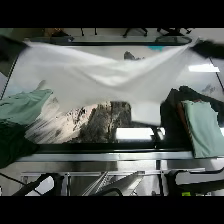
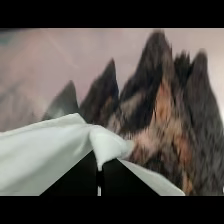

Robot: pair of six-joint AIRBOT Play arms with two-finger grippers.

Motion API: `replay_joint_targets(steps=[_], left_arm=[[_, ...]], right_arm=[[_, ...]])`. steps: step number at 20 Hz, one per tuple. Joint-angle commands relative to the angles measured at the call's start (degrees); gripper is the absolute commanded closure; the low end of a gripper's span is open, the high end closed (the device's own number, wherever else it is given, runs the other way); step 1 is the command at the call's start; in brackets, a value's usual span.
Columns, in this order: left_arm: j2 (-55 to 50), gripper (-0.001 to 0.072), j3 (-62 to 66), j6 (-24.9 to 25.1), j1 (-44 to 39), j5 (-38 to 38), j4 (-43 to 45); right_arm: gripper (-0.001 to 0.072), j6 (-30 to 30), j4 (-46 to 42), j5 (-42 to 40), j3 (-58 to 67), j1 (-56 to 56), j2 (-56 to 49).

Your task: Fold the shirts.

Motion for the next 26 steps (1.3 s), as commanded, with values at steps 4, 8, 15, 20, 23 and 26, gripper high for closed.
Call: replay_joint_targets(steps=[4, 8, 15, 20, 23, 26], left_arm=[[12.6, 0.0694, 15.5, -3.6, 21.0, 2.8, -0.4], [13.2, 0.0695, 11.8, -1.7, 28.1, 2.7, -12.5], [2.4, 0.0695, 3.1, 2.5, 9.6, -0.2, -2.8], [-14.0, 0.0694, -11.3, 4.0, -11.6, 9.4, 22.1], [-26.7, 0.0694, -13.7, 6.1, -15.7, 15.3, 26.0], [-37.7, 0.0691, -7.7, 2.8, -15.2, 14.3, 25.5]], right_arm=[[0.0694, -5.2, 1.9, -10.1, 8.8, -2.5, 20.7], [0.0694, -9.6, -2.8, -13.1, 8.8, -2.5, 26.6], [0.0694, -10.0, 5.9, -0.8, -2.8, -0.8, 12.6], [0.0694, -13.0, 1.2, -5.1, -19.1, 9.5, -3.3], [0.0693, -12.9, -3.0, -12.1, -22.7, 13.7, -15.5], [0.0682, -13.0, -0.4, -17.9, -22.6, 15.7, -22.8]])
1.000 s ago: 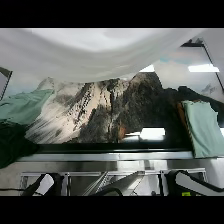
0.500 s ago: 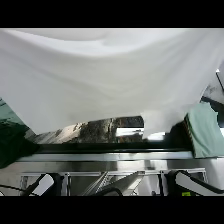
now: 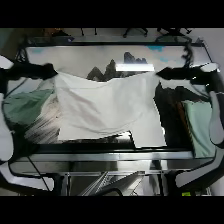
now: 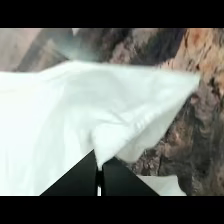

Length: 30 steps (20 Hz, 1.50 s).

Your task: Fold the shirts.

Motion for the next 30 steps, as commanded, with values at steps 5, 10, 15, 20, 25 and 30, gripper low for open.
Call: replay_joint_targets(steps=[5, 10, 15, 20, 25, 30], left_arm=[[-14.7, -0.0001, 16.8, -6.0, 3.5, -14.6, 3.2], [-6.7, 0.0176, 9.8, -6.7, 10.3, -28.7, 3.3], [9.7, 0.0176, -30.8, -1.7, 13.6, -21.8, 3.8], [15.2, 0.0177, -49.2, -0.3, 18.8, -13.5, 3.8], [15.0, 0.0177, -52.1, -0.2, 18.0, -7.2, 3.0], [13.1, 0.0180, -47.8, 2.2, 11.9, -3.2, -2.5]], right_arm=[[0.0303, -0.2, -0.2, -2.0, -0.9, -1.5, -2.6], [0.0303, 6.5, -10.2, 11.6, -1.7, -11.1, 5.3], [0.0303, 6.0, -10.5, 17.7, -10.3, -16.7, 6.1], [0.0303, 5.5, -10.8, 17.7, -11.5, -17.2, 5.9], [0.0301, 5.6, -10.8, 17.7, -11.6, -17.2, 5.9], [0.0299, 5.9, -11.0, 18.6, -11.7, -17.2, 3.8]])
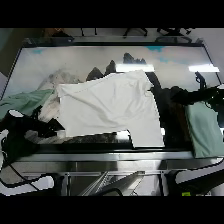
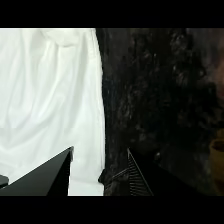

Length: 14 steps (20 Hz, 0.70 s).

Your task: Fold the shirts.

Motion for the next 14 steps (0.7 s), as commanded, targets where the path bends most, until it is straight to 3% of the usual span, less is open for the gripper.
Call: replay_joint_targets(steps=[1, 2, 3, 11, 12, 13, 14], left_arm=[[-2.4, 0.0313, 3.1, 1.2, -3.6, 3.3, -2.5], [-3.9, 0.0606, 4.5, 1.4, -4.2, 2.0, -2.5], [-5.0, 0.0692, 5.6, 1.6, -4.6, 0.6, -2.5], [-3.9, 0.0689, 7.5, 1.6, 0.5, -6.5, 0.1], [-3.1, 0.0636, 7.5, 1.6, 1.8, -7.5, 1.2], [-2.4, 0.0311, 7.5, 1.3, 3.1, -8.2, 2.1], [-1.9, 0.0065, 7.5, 1.1, 4.6, -8.5, 2.0]], right_arm=[[0.0299, 0.5, -0.1, 1.0, -0.1, 0.0, -2.0], [0.0299, 0.5, -0.1, 1.3, -0.1, 0.0, -2.9], [0.0299, 0.6, -0.2, 1.6, -0.1, 0.0, -3.7], [0.0300, 2.0, -1.8, 4.3, -0.7, 1.4, -8.1], [0.0300, 1.9, -2.0, 4.0, -0.9, 2.2, -8.2], [0.0299, 1.9, -2.2, 3.5, -1.2, 2.9, -8.2], [0.0300, 1.9, -2.3, 2.8, -1.5, 3.5, -8.3]])
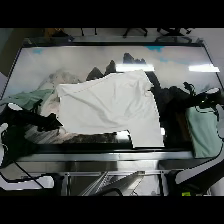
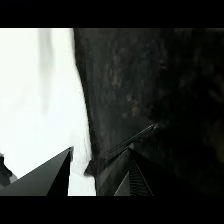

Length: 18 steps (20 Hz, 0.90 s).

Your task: Fold the shirts.

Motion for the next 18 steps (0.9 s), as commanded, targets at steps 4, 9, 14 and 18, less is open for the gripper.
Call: replay_joint_targets(steps=[4, 9, 14, 18], left_arm=[[-0.1, 0.0068, 0.2, -0.6, 5.5, -2.2, 1.8], [-6.8, 0.0068, 0.2, -0.6, 1.8, 0.1, 0.5], [-9.8, 0.0628, 0.2, 2.1, -2.5, 0.2, -5.7], [-9.8, 0.0693, 0.2, 2.5, -2.7, -1.2, -5.8]], right_arm=[[0.0300, 0.0, -0.4, -2.7, -0.7, 2.2, -0.5], [0.0300, 0.3, -0.4, -2.6, -1.0, 2.3, -0.5], [0.0300, 0.7, -0.5, -1.2, -1.4, 2.4, -0.5], [0.0300, 0.7, -0.4, -1.2, -1.4, 2.4, -0.5]])
